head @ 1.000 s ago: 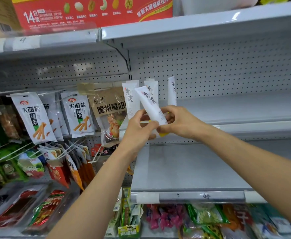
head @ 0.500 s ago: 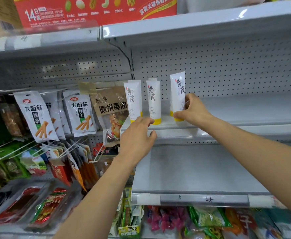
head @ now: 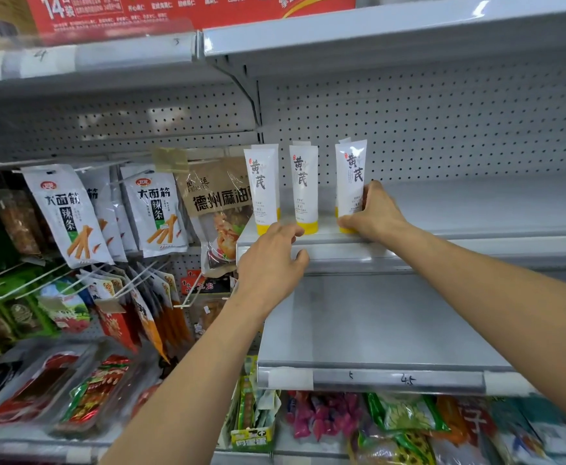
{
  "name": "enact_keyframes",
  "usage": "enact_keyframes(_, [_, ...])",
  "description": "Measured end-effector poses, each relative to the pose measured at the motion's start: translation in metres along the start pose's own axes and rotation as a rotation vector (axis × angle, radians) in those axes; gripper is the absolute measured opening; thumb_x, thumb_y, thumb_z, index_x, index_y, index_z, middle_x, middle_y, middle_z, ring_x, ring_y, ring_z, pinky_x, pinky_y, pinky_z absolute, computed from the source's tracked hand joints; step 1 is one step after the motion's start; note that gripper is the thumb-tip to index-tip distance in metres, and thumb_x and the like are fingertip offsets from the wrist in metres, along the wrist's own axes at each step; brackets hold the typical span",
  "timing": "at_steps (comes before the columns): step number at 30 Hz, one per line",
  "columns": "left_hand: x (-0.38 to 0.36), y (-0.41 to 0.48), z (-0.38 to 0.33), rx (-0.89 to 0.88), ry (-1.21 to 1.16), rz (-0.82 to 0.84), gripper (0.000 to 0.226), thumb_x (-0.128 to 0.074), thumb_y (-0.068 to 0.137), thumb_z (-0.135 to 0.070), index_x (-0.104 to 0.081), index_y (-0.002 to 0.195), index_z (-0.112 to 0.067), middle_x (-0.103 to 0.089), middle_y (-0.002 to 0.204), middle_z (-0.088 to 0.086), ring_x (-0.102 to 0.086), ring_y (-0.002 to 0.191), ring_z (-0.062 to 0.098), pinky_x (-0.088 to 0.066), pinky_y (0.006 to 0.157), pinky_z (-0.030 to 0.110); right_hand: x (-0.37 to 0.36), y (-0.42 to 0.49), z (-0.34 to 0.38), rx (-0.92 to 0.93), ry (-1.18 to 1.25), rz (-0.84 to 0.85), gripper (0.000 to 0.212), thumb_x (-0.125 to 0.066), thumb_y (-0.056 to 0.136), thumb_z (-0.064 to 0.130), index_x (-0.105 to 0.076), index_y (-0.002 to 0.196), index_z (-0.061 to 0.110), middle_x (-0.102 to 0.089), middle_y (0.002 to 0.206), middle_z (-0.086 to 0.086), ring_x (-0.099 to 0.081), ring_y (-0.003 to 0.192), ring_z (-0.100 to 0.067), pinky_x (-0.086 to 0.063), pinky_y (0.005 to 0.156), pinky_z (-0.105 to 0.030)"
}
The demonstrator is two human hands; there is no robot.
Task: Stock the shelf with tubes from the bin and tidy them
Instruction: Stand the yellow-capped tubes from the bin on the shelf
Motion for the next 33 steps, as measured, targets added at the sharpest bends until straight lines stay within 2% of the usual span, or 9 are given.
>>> enact_keyframes(3, [0.001,-0.001,0.001,-0.002,-0.010,0.003,0.038,-0.052,0.092,-0.029,-0.052,0.129,-0.030,-0.055,0.124,-0.009,-0.057,0.107,0.013,-0.052,0.083,0.037,0.005,-0.008,-0.002,-0.018,0.019,0.007,0.061,-0.076,0.075,0.023,-0.043,0.125,0.008,-0.059,0.115,-0.007,-0.059,0.106,-0.026,-0.050,0.088,-0.038])
enact_keyframes(6, [0.004,-0.010,0.005,-0.005,-0.028,-0.016,0.038,-0.053,0.091,-0.029,-0.053,0.129,-0.030,-0.056,0.122,-0.009,-0.058,0.107,0.012,-0.052,0.083,0.037,0.025,-0.029,0.001,0.021,0.031,-0.095,0.055,-0.068,0.085,0.029,-0.044,0.131,0.011,-0.057,0.122,-0.004,-0.057,0.109,-0.022,-0.047,0.091,-0.038])
enact_keyframes(9, [0.000,-0.028,0.009,-0.018,-0.053,-0.014,0.036,-0.054,0.092,-0.030,-0.054,0.127,-0.030,-0.057,0.120,-0.011,-0.059,0.104,0.011,-0.053,0.083,0.038,0.034,-0.066,0.007,0.128,-0.080,-0.202,0.032,-0.062,0.086,0.029,-0.055,0.116,0.022,-0.060,0.104,0.008,-0.057,0.094,-0.015,-0.046,0.081,-0.033])
enact_keyframes(11, [-0.007,-0.040,0.014,-0.020,-0.061,0.000,0.034,-0.055,0.091,-0.031,-0.055,0.126,-0.031,-0.059,0.117,-0.012,-0.060,0.102,0.011,-0.053,0.083,0.038,0.023,-0.093,0.004,0.185,-0.136,-0.187,0.021,-0.060,0.085,0.025,-0.058,0.106,0.025,-0.060,0.095,0.010,-0.056,0.086,-0.014,-0.046,0.076,-0.031])
enact_keyframes(15, [-0.033,-0.067,0.030,0.005,-0.075,0.078,0.036,-0.055,0.092,-0.033,-0.054,0.128,-0.031,-0.062,0.114,-0.013,-0.061,0.099,0.011,-0.053,0.083,0.037,-0.028,-0.136,-0.018,0.244,-0.282,-0.033,0.021,-0.061,0.087,0.025,-0.059,0.108,0.025,-0.059,0.098,0.011,-0.056,0.086,-0.011,-0.046,0.072,-0.029])
enact_keyframes(18, [-0.059,-0.091,0.050,0.040,-0.076,0.165,0.036,-0.054,0.093,-0.034,-0.053,0.129,-0.032,-0.062,0.114,-0.013,-0.061,0.098,0.011,-0.054,0.081,0.038,-0.073,-0.158,-0.045,0.205,-0.359,0.108,0.028,-0.060,0.090,0.030,-0.057,0.117,0.025,-0.061,0.110,0.009,-0.059,0.096,-0.014,-0.043,0.072,-0.027])
enact_keyframes(22, [-0.107,-0.132,0.091,0.137,-0.100,0.304,0.035,-0.055,0.092,-0.032,-0.054,0.127,-0.031,-0.063,0.114,-0.011,-0.063,0.099,0.015,-0.053,0.082,0.039,-0.127,-0.184,-0.080,0.141,-0.400,0.260,0.029,-0.059,0.091,0.029,-0.057,0.119,0.022,-0.060,0.117,0.003,-0.059,0.100,-0.018,-0.050,0.079,-0.034])
enact_keyframes(28, [-0.224,-0.238,0.173,0.381,-0.136,0.636,0.030,-0.056,0.090,-0.030,-0.059,0.120,-0.026,-0.066,0.112,-0.006,-0.064,0.099,0.019,-0.052,0.083,0.036,-0.234,-0.249,-0.185,-0.060,-0.416,0.593,0.007,-0.058,0.087,0.026,-0.053,0.091,0.026,-0.058,0.098,0.004,-0.061,0.098,-0.024,-0.048,0.075,-0.033])
enact_keyframes(33, [-0.308,-0.352,0.229,0.684,-0.231,0.883,0.026,-0.060,0.091,-0.030,-0.062,0.115,-0.021,-0.067,0.115,-0.005,-0.062,0.107,0.019,-0.045,0.092,0.028,-0.316,-0.325,-0.278,-0.238,-0.443,0.924,0.022,-0.057,0.088,0.025,-0.040,0.074,0.030,-0.059,0.101,0.001,-0.060,0.106,-0.025,-0.041,0.074,-0.029])
Point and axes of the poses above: each hand's wrist, its own y-axis towards the middle knuckle, its own x-axis out of the back of the hand, z = x × y, the point moved 10 cm from there along y, towards the middle knuckle
